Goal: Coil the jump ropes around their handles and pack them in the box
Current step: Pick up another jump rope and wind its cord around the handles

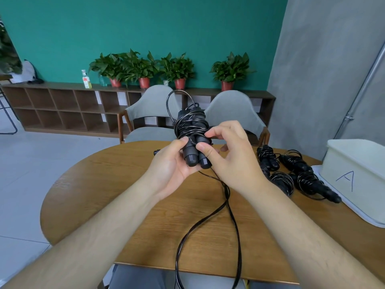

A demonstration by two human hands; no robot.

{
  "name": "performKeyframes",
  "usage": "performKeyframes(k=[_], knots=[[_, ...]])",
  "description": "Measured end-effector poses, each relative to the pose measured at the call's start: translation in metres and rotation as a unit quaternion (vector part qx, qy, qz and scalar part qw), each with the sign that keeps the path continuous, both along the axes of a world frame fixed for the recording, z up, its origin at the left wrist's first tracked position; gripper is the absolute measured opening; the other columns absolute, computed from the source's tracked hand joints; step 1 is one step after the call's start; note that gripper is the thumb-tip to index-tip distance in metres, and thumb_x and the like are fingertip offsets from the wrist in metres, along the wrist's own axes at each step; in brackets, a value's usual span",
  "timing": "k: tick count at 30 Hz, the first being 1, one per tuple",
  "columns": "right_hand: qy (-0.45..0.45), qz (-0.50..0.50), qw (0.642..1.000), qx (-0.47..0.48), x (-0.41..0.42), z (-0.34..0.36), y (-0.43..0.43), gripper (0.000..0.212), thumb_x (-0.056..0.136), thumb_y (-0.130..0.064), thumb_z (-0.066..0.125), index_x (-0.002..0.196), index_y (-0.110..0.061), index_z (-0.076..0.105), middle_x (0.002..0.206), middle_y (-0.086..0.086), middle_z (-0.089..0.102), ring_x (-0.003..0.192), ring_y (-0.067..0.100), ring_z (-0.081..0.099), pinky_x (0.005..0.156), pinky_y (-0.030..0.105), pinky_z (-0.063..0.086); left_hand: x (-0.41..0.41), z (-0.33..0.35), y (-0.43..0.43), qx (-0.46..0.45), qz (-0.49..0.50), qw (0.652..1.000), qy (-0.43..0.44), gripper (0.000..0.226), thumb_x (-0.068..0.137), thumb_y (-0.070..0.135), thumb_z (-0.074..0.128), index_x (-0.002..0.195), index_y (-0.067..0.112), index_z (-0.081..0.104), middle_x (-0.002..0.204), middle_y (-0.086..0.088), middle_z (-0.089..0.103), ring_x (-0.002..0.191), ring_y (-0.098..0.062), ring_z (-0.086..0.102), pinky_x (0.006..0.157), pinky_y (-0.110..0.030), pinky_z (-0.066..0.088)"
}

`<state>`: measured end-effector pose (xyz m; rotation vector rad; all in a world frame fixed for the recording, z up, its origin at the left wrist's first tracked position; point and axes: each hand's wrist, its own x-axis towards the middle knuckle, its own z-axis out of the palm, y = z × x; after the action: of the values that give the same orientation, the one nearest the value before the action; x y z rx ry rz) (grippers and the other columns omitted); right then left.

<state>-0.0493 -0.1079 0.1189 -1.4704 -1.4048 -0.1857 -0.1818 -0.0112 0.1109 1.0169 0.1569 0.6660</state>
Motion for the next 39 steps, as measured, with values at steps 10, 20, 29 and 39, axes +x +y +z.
performKeyframes(k=[10,20,29,39], knots=[[0.053,0.017,0.998,0.0,0.0,0.001,-0.006,0.028,0.094,-0.033,0.068,0.117,-0.018,0.064,0.114,-0.006,0.058,0.106,0.0,0.056,0.08,0.014,0.05,0.002,0.007,-0.01,-0.019,-0.017,0.999,-0.035,0.04,0.109,0.018,0.034,0.138,-0.004,0.049,0.132,-0.024,0.064,0.118,-0.037,0.066,0.095,-0.047,0.057],[-0.096,0.013,0.995,-0.019,0.004,0.006,-0.006,0.012,0.098,-0.025,0.063,0.103,-0.015,0.059,0.104,-0.006,0.052,0.102,0.01,0.048,0.081,0.011,0.041,0.002,0.011,-0.014,-0.006,-0.002,1.0,-0.003,0.04,0.109,0.018,0.03,0.136,-0.002,0.052,0.13,-0.019,0.066,0.122,-0.033,0.064,0.097,-0.047,0.056],[-0.078,-0.004,0.996,0.042,0.003,-0.001,-0.003,0.006,0.098,-0.016,0.063,0.102,-0.012,0.065,0.1,-0.005,0.057,0.098,0.007,0.053,0.087,0.014,0.039,0.0,0.009,-0.015,0.059,-0.008,0.998,0.015,0.035,0.109,0.016,0.037,0.137,0.001,0.051,0.134,-0.015,0.065,0.123,-0.028,0.064,0.096,-0.048,0.056],[-0.124,-0.1,0.973,0.166,0.006,-0.011,-0.01,0.013,0.099,-0.006,0.056,0.096,0.003,0.066,0.092,0.008,0.062,0.089,0.014,0.054,0.083,0.013,0.041,-0.005,0.016,-0.024,0.379,0.103,0.909,0.142,0.057,0.089,0.042,0.059,0.129,0.006,0.041,0.108,-0.008,0.073,0.1,-0.018,0.074,0.083,-0.043,0.062]])
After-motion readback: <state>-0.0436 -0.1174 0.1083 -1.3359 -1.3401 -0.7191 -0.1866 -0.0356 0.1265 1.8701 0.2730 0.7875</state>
